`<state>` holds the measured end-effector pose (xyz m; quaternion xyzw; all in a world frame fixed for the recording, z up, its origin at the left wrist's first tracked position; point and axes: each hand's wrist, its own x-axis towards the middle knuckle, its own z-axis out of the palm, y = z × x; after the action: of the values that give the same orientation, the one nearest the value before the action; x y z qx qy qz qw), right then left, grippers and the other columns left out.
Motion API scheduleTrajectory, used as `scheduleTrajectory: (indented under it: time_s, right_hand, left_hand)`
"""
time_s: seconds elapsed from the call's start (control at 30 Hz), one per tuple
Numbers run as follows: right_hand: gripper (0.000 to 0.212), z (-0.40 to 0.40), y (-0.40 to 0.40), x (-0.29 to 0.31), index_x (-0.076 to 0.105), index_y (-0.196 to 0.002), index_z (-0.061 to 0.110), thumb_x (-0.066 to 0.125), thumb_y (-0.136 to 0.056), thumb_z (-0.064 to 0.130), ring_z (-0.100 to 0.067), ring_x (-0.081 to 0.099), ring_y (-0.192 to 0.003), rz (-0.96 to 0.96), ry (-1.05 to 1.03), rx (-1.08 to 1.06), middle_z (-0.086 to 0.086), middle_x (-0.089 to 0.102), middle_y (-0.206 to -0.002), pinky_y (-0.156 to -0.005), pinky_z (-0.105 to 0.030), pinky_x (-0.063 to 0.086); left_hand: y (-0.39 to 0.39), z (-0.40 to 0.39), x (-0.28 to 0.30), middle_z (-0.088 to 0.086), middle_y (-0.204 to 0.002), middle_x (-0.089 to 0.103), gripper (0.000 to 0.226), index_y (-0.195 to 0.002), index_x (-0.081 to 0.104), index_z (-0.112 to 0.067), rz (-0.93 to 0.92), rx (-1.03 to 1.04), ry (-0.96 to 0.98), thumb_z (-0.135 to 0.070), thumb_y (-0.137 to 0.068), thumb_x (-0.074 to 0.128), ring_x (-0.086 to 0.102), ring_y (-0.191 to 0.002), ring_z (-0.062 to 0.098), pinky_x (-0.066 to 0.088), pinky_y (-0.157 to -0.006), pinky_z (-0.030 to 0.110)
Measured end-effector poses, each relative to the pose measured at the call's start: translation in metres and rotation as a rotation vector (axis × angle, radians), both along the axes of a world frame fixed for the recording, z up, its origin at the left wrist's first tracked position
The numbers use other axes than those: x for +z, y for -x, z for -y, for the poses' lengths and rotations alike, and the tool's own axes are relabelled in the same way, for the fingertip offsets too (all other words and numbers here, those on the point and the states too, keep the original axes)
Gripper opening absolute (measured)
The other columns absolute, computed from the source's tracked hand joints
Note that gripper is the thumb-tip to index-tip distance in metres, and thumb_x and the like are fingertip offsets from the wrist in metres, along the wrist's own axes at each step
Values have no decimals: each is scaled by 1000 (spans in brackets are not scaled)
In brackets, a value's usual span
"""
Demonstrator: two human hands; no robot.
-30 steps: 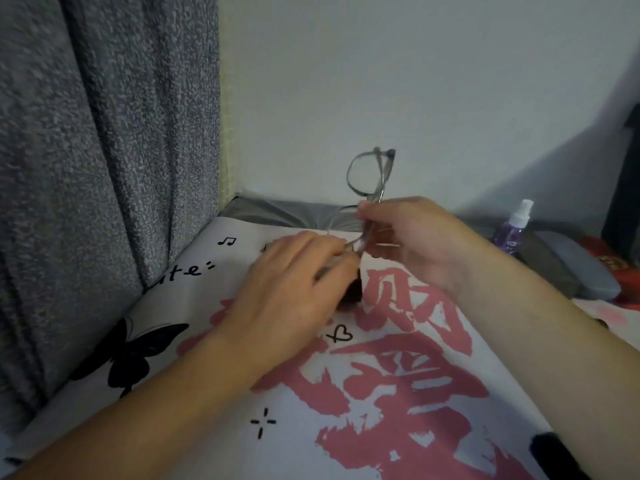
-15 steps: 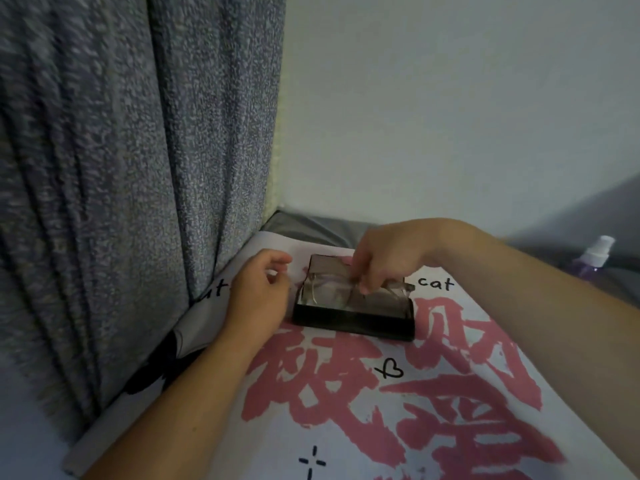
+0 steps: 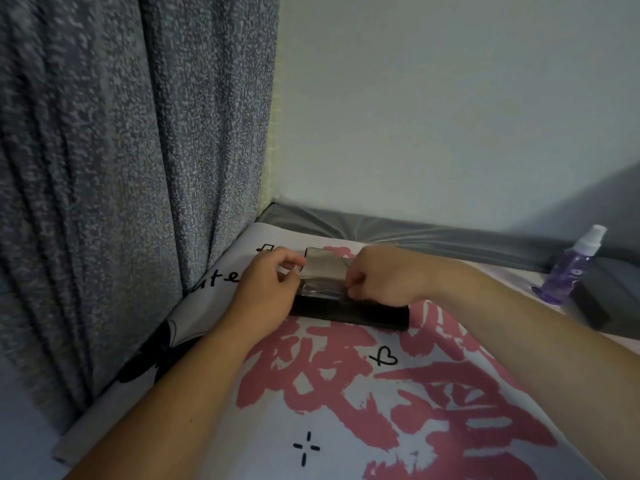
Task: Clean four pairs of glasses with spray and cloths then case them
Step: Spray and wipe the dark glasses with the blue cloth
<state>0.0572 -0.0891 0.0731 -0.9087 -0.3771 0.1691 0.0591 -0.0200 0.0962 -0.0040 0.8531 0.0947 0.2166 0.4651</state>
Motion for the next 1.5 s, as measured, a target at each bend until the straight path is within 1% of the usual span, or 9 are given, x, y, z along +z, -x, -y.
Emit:
scheduleTrajectory:
  time_s: [0.3,0.43,0.57,0.77,0.9,1.1,1.2,1.3,1.5]
  right_hand:
    - [27,35,-30,-11,69,-88,8,50,-101,23,-26,64,-85,240,-506,-425,-8,70,-86,-68,-35,44]
    - [38,41,-30,-38,56,-73,18,44,-105,33,-24,58,-77,106,-504,-474,0,61,-73,-64,-35,39]
    - [43,43,-33,-42,65,-81,9,50,-99,45,-31,65,-76,-56,-814,-573,-18,69,-82,-78,-48,55]
    - [27,47,-12,-30,74,-94,18,53,-103,34,-18,71,-94,-91,-1152,-563,0,76,-94,-86,-38,55]
    - [27,56,28,-31,71,-84,25,54,-103,36,2,65,-84,-11,-1040,-386,10,73,-86,-77,-18,45]
    - [20,64,31,-53,74,-98,36,68,-95,17,2,59,-100,174,-722,-147,25,65,-97,-90,-20,45]
    - [21,63,29,-61,70,-113,30,69,-94,21,-2,54,-108,243,-751,-113,18,60,-108,-96,-19,42]
    - [30,65,27,-69,62,-126,24,63,-97,28,-8,49,-120,303,-799,-213,12,51,-121,-103,-24,40]
    - [21,123,14,-46,59,-105,21,58,-93,3,-12,57,-95,445,-1094,-660,-1,56,-110,-86,-27,48]
  left_hand:
    - [4,5,1,-9,-108,53,41,-94,75,-32,38,-90,-88,-3,-103,47,54,-102,0,38,-93,7]
    - [1,7,-1,-16,-104,54,43,-96,80,-26,39,-60,-197,1,-101,46,55,-101,4,42,-95,17]
    - [-1,7,-4,-18,-104,52,43,-102,80,-27,44,-50,-302,1,-99,47,55,-101,7,46,-92,23]
    - [3,3,3,-10,-114,57,38,-116,69,-35,245,98,-20,-8,-104,46,59,-105,4,49,-97,26]
    - [4,-1,8,-5,-109,63,32,-104,65,-41,271,187,164,-16,-105,45,63,-93,17,54,-88,44]
    - [10,10,9,-12,-125,52,21,-114,68,-40,145,-28,-4,-32,-104,52,51,-114,-7,37,-98,11]
    - [14,14,0,-19,-134,40,34,-125,63,-50,-25,-246,-205,-46,-91,68,38,-131,1,29,-111,24]
    - [16,16,-4,-22,-139,38,69,-142,45,-54,-115,-318,-492,-52,-81,77,31,-131,5,28,-116,31]
    - [26,28,6,-24,-119,44,71,-141,50,-45,-54,-239,-608,-71,-76,62,42,-114,4,42,-101,33]
